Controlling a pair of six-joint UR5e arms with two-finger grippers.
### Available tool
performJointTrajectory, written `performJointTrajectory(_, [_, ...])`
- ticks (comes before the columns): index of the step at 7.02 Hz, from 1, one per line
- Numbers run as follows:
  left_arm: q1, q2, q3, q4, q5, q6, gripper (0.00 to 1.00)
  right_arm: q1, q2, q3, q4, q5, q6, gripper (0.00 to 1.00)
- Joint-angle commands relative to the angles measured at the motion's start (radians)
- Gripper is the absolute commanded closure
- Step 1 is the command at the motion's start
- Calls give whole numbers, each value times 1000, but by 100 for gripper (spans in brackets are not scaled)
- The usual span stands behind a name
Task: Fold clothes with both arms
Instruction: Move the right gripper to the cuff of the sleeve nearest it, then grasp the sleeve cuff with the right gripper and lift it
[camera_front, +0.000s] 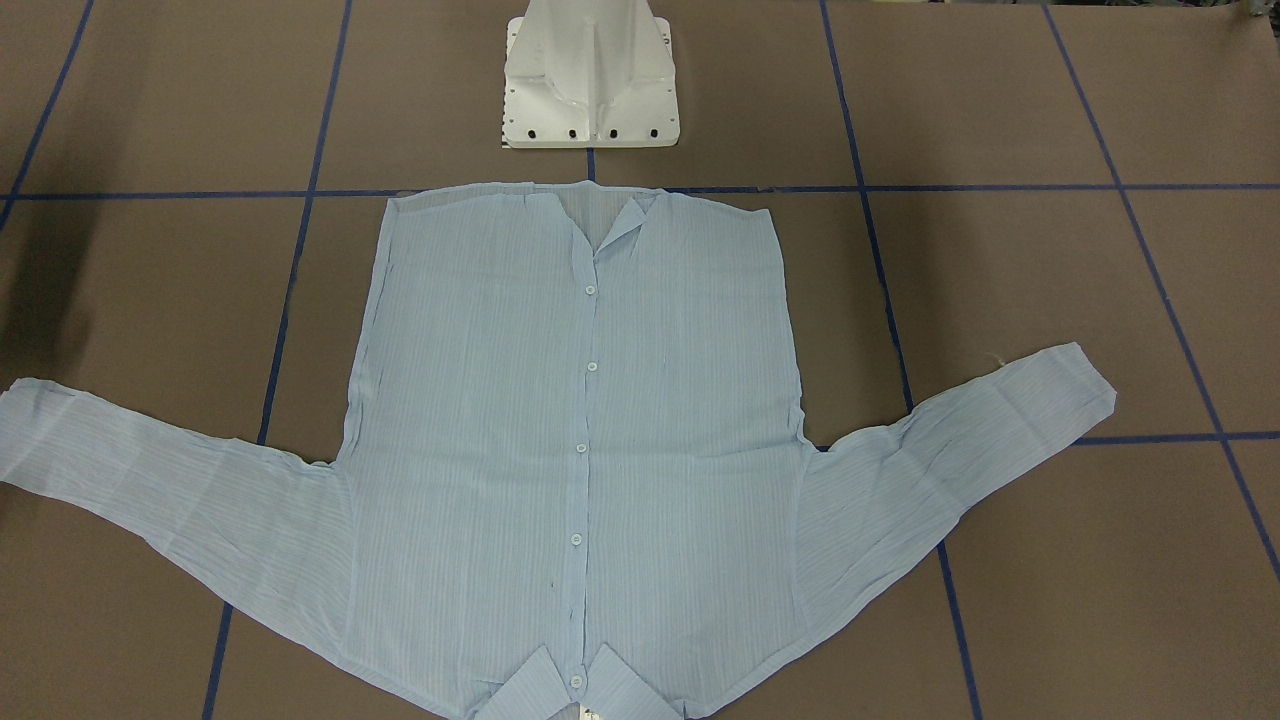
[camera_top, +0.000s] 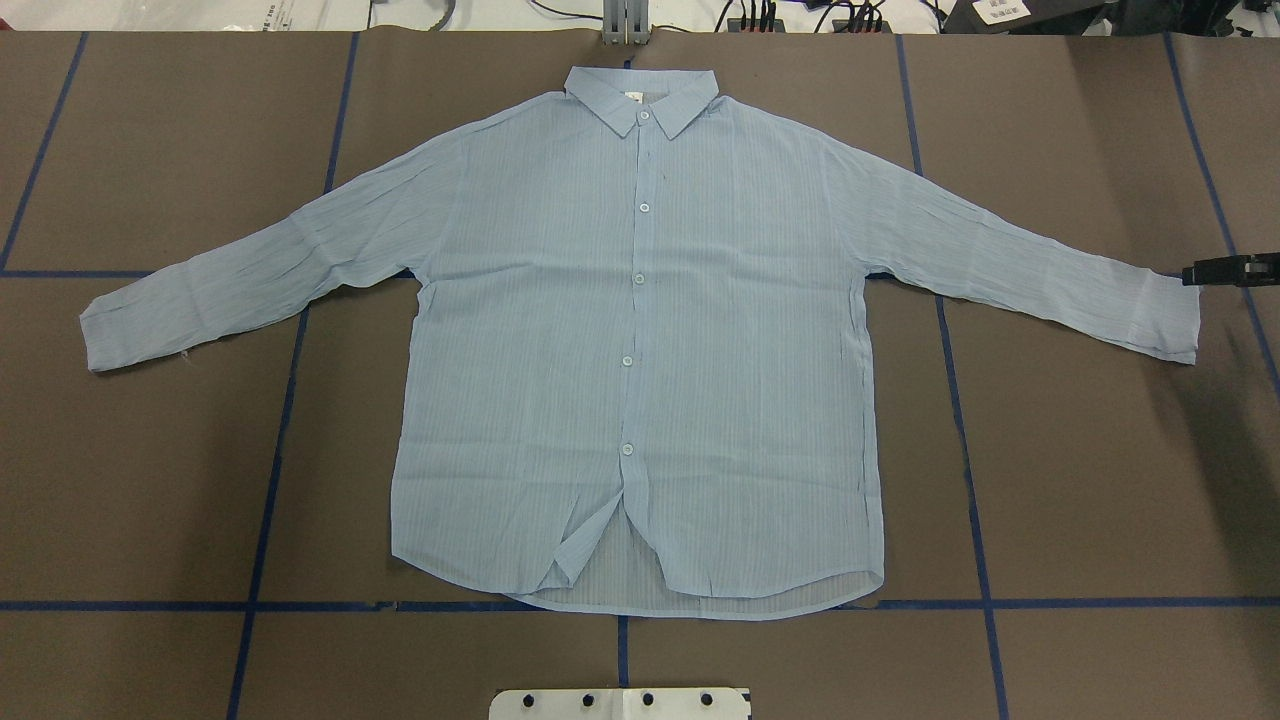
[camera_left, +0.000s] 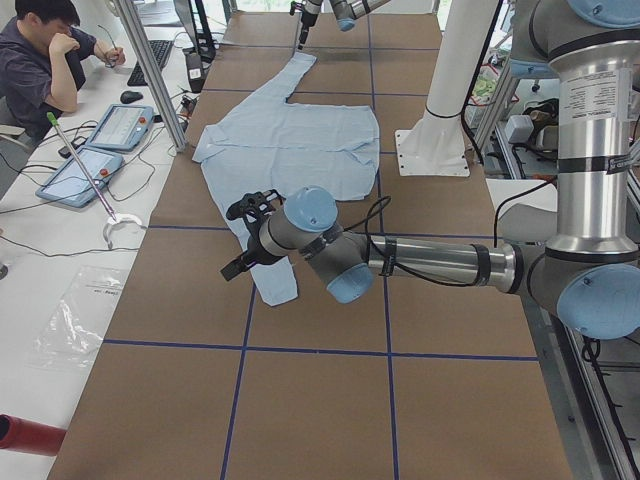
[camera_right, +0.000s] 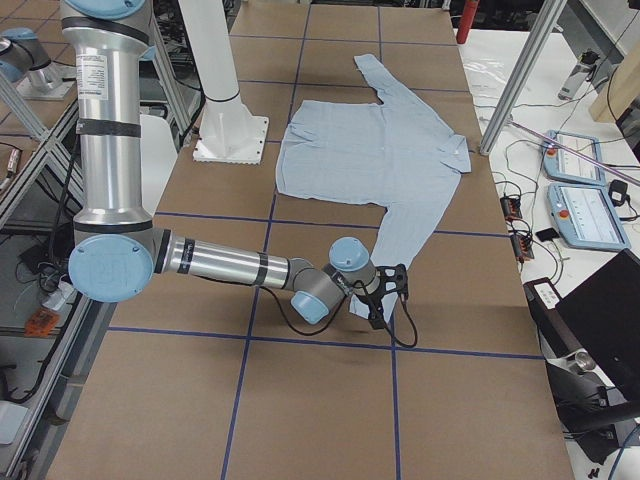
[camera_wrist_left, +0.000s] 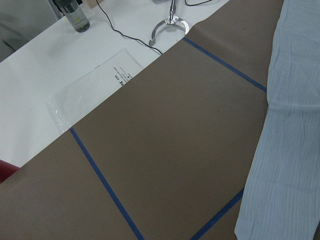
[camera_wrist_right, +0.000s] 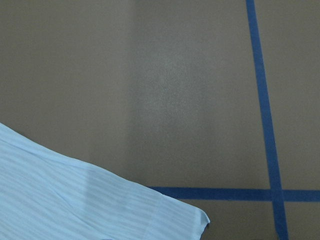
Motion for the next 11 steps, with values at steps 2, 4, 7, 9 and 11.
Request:
performJointTrajectory(2, [0,3,1,-12,0,1,0,-60,-3,-11,0,-40,1,35])
performJointTrajectory(4, [0,6,3,-17,0,1,0,-68,-1,-16,-1,-42,1,46])
performJointTrajectory(7, [0,9,3,-18,0,2,0,-68,10,-21,-1,-42,2,100])
performJointTrajectory(9, [0,9,3,-17,0,1,0,-65,8,-10,-1,-42,1,100])
performJointTrajectory(11, [0,9,6,-17,0,2,0,-20,11,80,-19,-33,1,100])
